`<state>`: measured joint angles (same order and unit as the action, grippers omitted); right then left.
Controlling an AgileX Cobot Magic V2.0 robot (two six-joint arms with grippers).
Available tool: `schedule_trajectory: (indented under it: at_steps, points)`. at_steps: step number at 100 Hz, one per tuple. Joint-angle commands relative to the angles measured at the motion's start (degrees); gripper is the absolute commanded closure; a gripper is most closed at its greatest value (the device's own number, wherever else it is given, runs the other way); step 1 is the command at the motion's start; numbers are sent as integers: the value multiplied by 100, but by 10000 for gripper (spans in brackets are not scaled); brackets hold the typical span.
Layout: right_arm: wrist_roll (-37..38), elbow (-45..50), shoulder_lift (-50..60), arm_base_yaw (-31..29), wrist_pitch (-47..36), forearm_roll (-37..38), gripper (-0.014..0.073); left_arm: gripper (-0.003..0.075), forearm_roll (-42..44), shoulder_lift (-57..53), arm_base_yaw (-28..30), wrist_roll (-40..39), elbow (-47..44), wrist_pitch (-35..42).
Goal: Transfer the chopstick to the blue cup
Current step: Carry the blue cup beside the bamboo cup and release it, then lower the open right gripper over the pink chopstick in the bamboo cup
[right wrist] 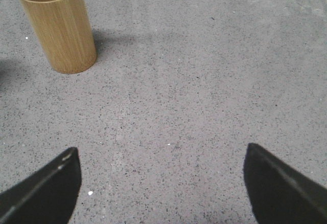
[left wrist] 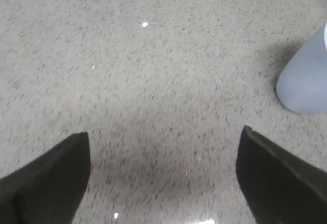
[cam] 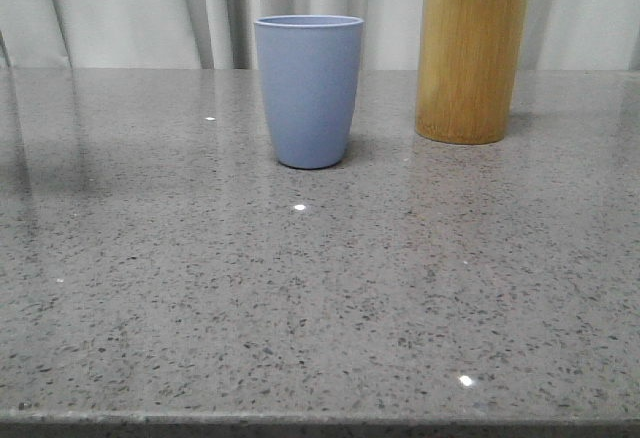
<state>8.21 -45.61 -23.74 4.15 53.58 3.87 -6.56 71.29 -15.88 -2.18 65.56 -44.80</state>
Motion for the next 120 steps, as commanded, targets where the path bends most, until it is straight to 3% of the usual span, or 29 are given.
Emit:
schedule_trajectory:
  at_steps: [1,26,57,80,120]
  points:
    - [-39,-188,-104,-22,-425,110,-7,185,-55,-634,101,-115,-337,488]
    - [-39,-188,-104,-22,-425,110,-7,186,-55,-1967,601,-179,-1585,532]
    - [-33,-180,-130,-22,-885,-387,-7,186,-55,-2830,822,-179,-2042,547]
    - [-38,36,-770,-22,-2892,-868,-7,186,-55,-2806,822,-179,-2042,574]
    - [-5,165,-3066,221,-6098,-1259,-7,186,-55,-2806,822,-179,-2042,574]
